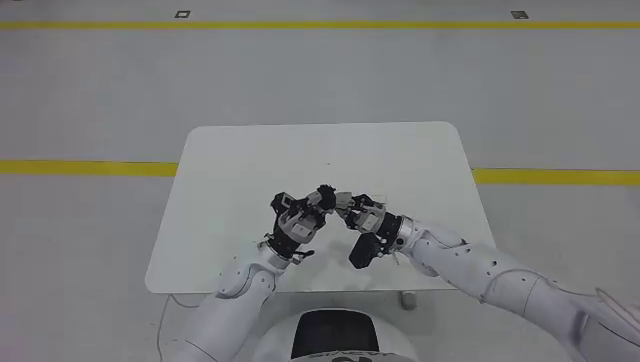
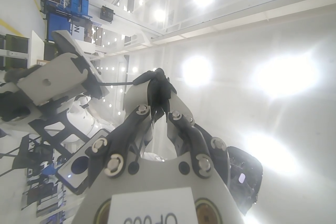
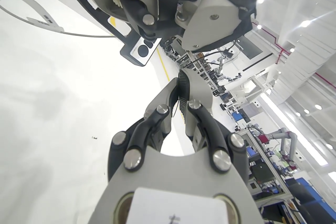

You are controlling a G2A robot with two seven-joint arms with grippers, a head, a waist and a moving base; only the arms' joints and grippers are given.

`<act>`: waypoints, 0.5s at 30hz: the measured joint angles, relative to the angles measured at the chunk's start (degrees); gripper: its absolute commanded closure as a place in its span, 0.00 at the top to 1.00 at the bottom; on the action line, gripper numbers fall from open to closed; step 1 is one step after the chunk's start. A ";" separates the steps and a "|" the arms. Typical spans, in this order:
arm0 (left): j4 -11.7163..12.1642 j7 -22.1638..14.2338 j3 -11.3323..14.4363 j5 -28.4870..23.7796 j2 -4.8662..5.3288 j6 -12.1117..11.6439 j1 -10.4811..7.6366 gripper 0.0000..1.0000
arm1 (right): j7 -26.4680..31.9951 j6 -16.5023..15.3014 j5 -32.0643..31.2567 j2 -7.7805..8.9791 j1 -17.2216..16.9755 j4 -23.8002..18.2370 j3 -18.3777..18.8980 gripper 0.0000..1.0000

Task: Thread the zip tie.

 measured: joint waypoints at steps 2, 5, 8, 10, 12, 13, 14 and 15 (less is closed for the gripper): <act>-0.09 0.12 -0.17 -0.27 0.04 -0.22 0.00 0.00 | -0.45 0.00 0.00 0.25 -0.93 -0.36 1.06 0.00; -0.19 0.22 -0.64 -1.14 0.14 -0.52 0.07 0.00 | -1.80 0.00 0.00 0.66 -3.38 -0.71 3.90 0.00; -0.35 0.18 -0.97 -1.51 0.23 -0.68 0.08 0.00 | -2.89 0.00 0.00 0.93 -5.59 -0.92 6.31 0.00; -0.51 0.18 -1.07 -1.64 0.28 -0.79 0.11 0.00 | -3.41 0.00 0.00 1.05 -6.73 -1.03 7.56 0.00; -0.64 0.20 -1.16 -1.76 0.32 -0.90 0.16 0.00 | -3.99 0.00 0.00 1.16 -7.98 -1.20 8.99 0.00; -0.68 0.21 -1.19 -1.82 0.34 -0.95 0.19 0.00 | -4.27 0.00 0.00 1.19 -8.54 -1.31 9.62 0.00; -0.71 0.21 -1.22 -1.89 0.36 -1.00 0.22 0.00 | -4.56 0.00 0.00 1.21 -9.11 -1.43 10.28 0.00; -0.76 0.23 -1.27 -1.99 0.38 -1.02 0.26 0.00 | -5.00 0.00 0.00 1.23 -9.93 -1.67 11.20 0.00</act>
